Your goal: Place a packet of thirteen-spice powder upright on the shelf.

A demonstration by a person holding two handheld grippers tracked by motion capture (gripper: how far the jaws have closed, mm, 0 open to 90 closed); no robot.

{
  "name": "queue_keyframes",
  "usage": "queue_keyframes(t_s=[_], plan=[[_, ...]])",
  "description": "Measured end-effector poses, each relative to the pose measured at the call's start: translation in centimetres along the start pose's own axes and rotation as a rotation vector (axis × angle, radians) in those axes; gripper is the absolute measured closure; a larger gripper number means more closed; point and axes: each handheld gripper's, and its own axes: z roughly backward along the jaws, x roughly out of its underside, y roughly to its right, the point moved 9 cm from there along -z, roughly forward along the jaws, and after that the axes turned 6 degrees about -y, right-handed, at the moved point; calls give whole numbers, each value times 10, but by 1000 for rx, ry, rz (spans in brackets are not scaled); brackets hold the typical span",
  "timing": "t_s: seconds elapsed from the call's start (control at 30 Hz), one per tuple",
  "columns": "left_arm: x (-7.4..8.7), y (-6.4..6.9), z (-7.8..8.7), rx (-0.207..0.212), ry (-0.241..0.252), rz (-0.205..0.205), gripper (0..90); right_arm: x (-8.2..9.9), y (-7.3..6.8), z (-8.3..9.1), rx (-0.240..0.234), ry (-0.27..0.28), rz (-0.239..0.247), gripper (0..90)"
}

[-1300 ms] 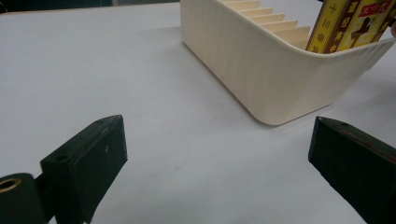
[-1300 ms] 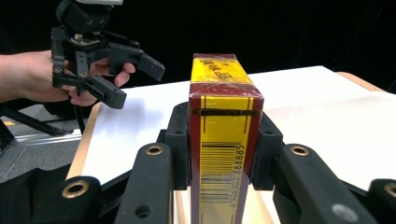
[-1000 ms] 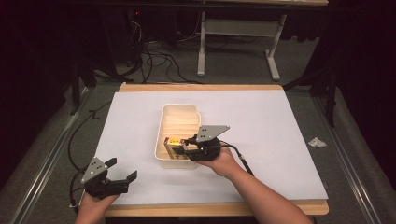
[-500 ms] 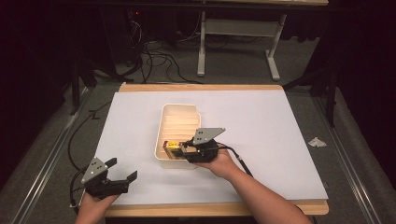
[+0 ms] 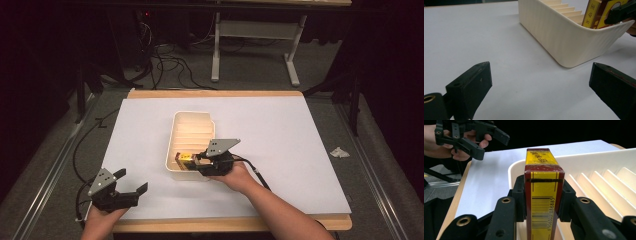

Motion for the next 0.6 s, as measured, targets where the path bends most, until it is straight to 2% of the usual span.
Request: queue_keyframes(t_s=[0.6], plan=[[1, 5, -9, 21, -10, 1, 52, 6, -1, 8, 21, -10, -15, 662]])
